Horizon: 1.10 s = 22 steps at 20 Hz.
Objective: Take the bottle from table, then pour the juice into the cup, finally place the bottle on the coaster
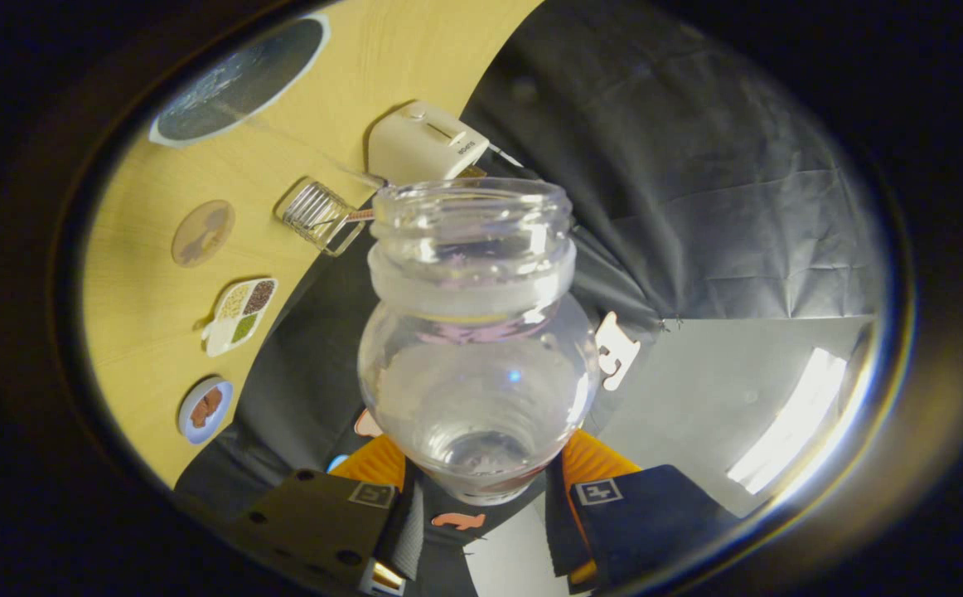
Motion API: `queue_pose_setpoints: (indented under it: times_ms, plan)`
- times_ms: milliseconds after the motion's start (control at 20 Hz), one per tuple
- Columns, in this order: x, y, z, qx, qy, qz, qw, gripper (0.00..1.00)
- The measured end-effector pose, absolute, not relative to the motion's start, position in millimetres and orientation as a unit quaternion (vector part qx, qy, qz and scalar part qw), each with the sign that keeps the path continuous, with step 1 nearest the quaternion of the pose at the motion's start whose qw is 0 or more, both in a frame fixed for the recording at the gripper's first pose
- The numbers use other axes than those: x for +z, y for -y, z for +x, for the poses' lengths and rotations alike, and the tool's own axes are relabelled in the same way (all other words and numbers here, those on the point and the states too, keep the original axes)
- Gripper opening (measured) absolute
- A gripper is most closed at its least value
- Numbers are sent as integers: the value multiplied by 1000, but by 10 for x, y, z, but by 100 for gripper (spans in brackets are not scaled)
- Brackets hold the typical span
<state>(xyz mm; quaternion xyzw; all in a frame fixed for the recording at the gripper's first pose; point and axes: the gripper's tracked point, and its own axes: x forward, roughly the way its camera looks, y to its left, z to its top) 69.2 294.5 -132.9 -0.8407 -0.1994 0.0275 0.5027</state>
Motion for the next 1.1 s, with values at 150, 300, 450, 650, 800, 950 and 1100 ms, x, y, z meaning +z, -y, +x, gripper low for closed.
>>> queue_pose_setpoints:
  times_ms: [150,300,450,650,800,950,1100]
  plan:
    - [-1311,-2992,694,28,209,-842,496,64]
    - [-1309,-3008,660,30,216,-842,493,64]
    - [-1301,-3041,665,31,221,-842,491,64]
    - [-1287,-3093,661,33,231,-843,485,64]
    - [-1278,-3128,654,35,237,-843,481,64]
    - [-1298,-3128,670,37,239,-843,480,64]
    - [-1308,-3130,669,41,233,-845,480,64]
